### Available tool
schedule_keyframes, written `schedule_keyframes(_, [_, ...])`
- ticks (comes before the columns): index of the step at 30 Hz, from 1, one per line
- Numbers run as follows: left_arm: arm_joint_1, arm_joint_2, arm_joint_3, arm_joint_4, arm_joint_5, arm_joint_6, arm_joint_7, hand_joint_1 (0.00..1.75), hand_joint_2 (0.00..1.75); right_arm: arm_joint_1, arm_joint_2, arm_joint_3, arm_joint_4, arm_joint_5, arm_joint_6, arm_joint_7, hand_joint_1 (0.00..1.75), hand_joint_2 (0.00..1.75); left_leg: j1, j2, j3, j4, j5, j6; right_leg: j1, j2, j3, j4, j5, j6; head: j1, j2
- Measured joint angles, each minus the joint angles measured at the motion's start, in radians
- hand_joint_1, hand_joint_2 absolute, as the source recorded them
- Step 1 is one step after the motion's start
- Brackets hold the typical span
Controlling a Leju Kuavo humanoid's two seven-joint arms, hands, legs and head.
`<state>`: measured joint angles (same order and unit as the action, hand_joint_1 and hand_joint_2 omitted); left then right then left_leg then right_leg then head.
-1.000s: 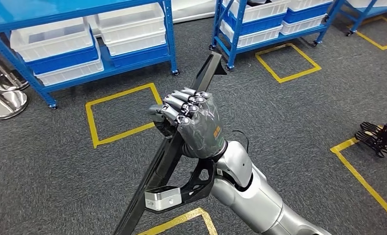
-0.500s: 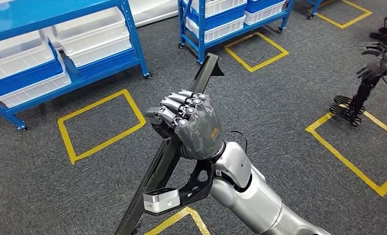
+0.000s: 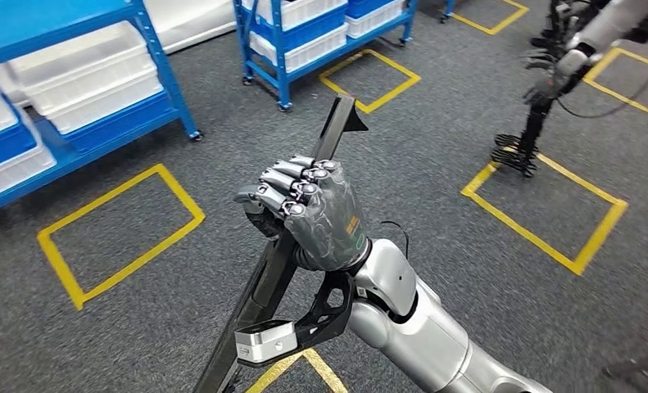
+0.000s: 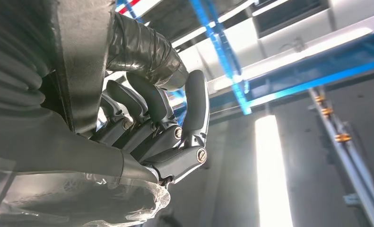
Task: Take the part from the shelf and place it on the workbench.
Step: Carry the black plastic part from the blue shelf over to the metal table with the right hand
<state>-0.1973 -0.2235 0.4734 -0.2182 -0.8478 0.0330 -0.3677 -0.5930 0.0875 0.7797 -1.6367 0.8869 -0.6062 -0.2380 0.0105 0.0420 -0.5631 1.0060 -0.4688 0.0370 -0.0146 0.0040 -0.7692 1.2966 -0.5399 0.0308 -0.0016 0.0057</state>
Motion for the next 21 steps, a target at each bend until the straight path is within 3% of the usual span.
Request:
schedule_keyframes(2, [0.0, 0.0, 0.0, 0.0, -0.001, -0.004, 0.003, 0.0, 1.75, 0.003, -0.002, 0.0, 0.0, 0.004, -0.006, 0.0, 1.75, 1.75, -0.001, 0.025, 0.001, 0.004, -0.005, -0.004, 0.002, -0.024, 0.07, -0.113, 0.054, -0.004, 0.0, 0.0])
schedule_keyframes(4, [-0.001, 0.001, -0.001, 0.0, -0.003, -0.005, 0.004, 0.0, 1.75, 0.004, -0.003, 0.0, -0.002, 0.009, -0.013, 0.002, 1.75, 1.75, -0.006, 0.043, 0.001, 0.012, -0.012, -0.012, 0.011, -0.059, 0.134, -0.226, 0.086, -0.016, 0.0, 0.0])
schedule_keyframes(5, [-0.002, 0.002, -0.001, 0.0, -0.004, -0.004, 0.004, 0.0, 1.75, 0.005, -0.003, 0.0, -0.003, 0.011, -0.016, 0.002, 1.75, 1.75, -0.008, 0.052, 0.001, 0.015, -0.015, -0.016, 0.015, -0.067, 0.145, -0.25, 0.088, -0.022, 0.0, 0.0])
schedule_keyframes(7, [-0.002, 0.003, -0.002, 0.0, -0.004, -0.004, 0.005, 0.0, 1.75, 0.007, -0.005, 0.0, -0.005, 0.013, -0.02, 0.004, 1.75, 1.75, -0.01, 0.069, 0.004, 0.016, -0.018, -0.025, 0.018, -0.048, 0.142, -0.254, 0.089, -0.034, -0.001, 0.0])
schedule_keyframes(8, [-0.003, 0.004, -0.002, 0.0, -0.004, -0.004, 0.005, 0.0, 1.75, 0.008, -0.006, 0.0, -0.006, 0.013, -0.021, 0.004, 1.75, 1.75, -0.007, 0.064, 0.005, 0.018, -0.023, -0.031, 0.017, -0.037, 0.143, -0.256, 0.091, -0.039, -0.001, 0.0])
schedule_keyframes(10, [-0.005, 0.004, -0.003, 0.0, -0.004, -0.004, 0.005, 0.0, 1.75, 0.009, -0.007, 0.0, -0.008, 0.013, -0.022, 0.005, 1.75, 1.75, -0.002, 0.022, -0.011, 0.061, -0.058, -0.04, 0.011, -0.018, 0.145, -0.262, 0.096, -0.05, -0.001, 0.0])
schedule_keyframes(12, [-0.003, 0.006, -0.004, 0.0, -0.004, -0.002, 0.005, 0.0, 1.75, 0.01, -0.007, 0.0, -0.009, 0.013, -0.023, 0.005, 1.75, 1.75, 0.001, -0.023, -0.063, 0.177, -0.12, -0.045, 0.009, 0.003, 0.145, -0.263, 0.099, -0.056, -0.001, 0.0])
schedule_keyframes(14, [0.0, 0.009, -0.004, 0.0, -0.005, 0.005, 0.006, 0.0, 1.75, 0.015, -0.008, 0.0, -0.009, 0.013, -0.024, 0.006, 1.75, 1.75, 0.001, -0.033, -0.118, 0.286, -0.152, -0.046, 0.01, 0.029, 0.144, -0.261, 0.099, -0.058, -0.001, 0.0])
schedule_keyframes(15, [0.001, 0.01, -0.005, 0.0, -0.005, 0.01, 0.006, 0.0, 1.75, 0.018, -0.009, 0.0, -0.009, 0.013, -0.025, 0.007, 1.75, 1.75, 0.001, -0.034, -0.124, 0.293, -0.14, -0.045, 0.011, 0.044, 0.144, -0.26, 0.099, -0.058, -0.001, 0.0])
schedule_keyframes(16, [0.001, 0.011, -0.005, 0.0, -0.005, 0.013, 0.005, 0.0, 1.75, 0.019, -0.009, 0.0, -0.009, 0.013, -0.026, 0.007, 1.75, 1.75, 0.001, -0.038, -0.113, 0.261, -0.109, -0.042, 0.011, 0.058, 0.145, -0.258, 0.099, -0.058, -0.001, 0.0])
schedule_keyframes(18, [-0.001, 0.014, -0.005, 0.0, -0.005, 0.015, 0.003, 0.0, 1.75, 0.02, -0.009, 0.0, -0.01, 0.014, -0.027, 0.007, 1.75, 1.75, 0.002, -0.071, -0.058, 0.131, -0.035, -0.033, 0.011, 0.084, 0.144, -0.254, 0.099, -0.056, -0.001, 0.0])
schedule_keyframes(19, [-0.002, 0.014, -0.006, 0.0, -0.004, 0.014, 0.001, 0.0, 1.75, 0.02, -0.009, 0.0, -0.011, 0.015, -0.027, 0.007, 1.75, 1.75, 0.002, -0.091, -0.034, 0.075, -0.015, -0.029, 0.01, 0.096, 0.141, -0.252, 0.1, -0.053, -0.001, 0.0])
schedule_keyframes(21, [-0.004, 0.015, -0.007, 0.0, -0.007, 0.008, -0.003, 0.0, 1.75, 0.022, -0.009, 0.0, -0.012, 0.016, -0.029, 0.007, 1.75, 1.75, 0.001, -0.115, -0.016, 0.03, -0.009, -0.024, 0.006, 0.116, 0.133, -0.252, 0.105, -0.041, -0.001, 0.0])
